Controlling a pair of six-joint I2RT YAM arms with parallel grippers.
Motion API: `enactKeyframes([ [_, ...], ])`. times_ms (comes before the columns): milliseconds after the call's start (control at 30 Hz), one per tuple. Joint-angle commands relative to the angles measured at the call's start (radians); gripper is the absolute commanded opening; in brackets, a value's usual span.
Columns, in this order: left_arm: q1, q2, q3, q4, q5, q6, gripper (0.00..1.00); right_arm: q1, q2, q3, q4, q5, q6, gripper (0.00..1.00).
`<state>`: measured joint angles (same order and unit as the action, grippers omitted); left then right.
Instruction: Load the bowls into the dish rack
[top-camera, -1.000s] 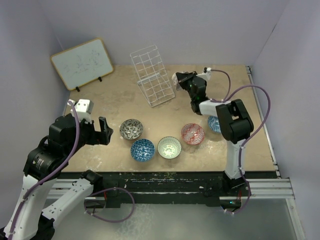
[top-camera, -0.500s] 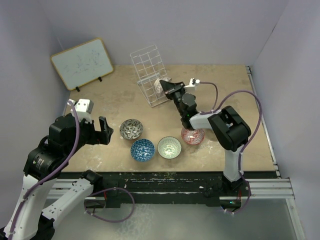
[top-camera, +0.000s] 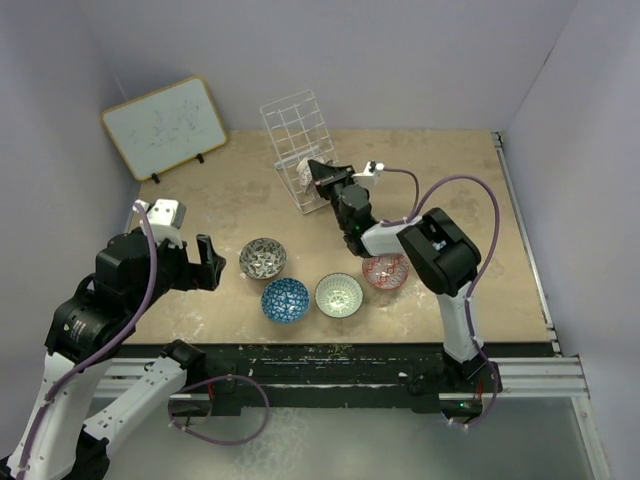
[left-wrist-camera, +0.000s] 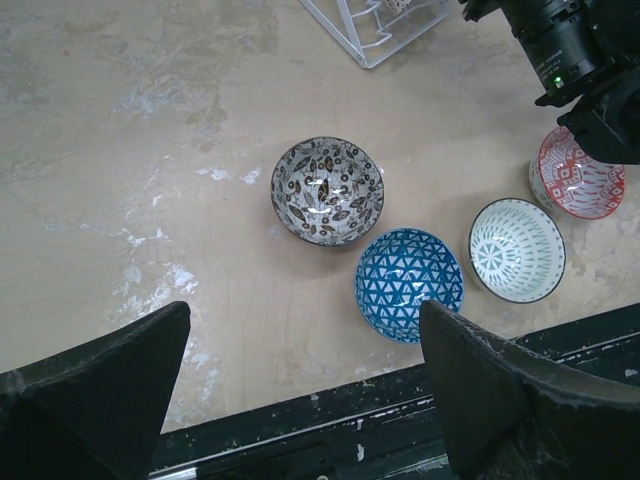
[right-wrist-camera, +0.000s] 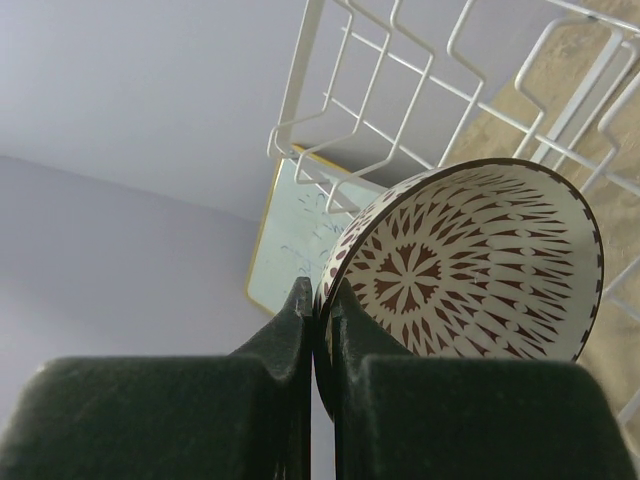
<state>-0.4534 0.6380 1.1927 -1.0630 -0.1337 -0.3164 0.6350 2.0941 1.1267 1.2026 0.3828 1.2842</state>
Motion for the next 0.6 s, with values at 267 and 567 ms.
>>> enactKeyframes([
  [267,0.005,-0.008,0.022,0.011,-0.01,0.039,0.99,0.012,0.034,0.014,0.142,0.111,0.079,0.0],
  [567,0.005,-0.013,0.024,0.0,-0.015,0.046,0.99,-0.028,0.062,0.026,0.069,0.069,0.092,0.0],
])
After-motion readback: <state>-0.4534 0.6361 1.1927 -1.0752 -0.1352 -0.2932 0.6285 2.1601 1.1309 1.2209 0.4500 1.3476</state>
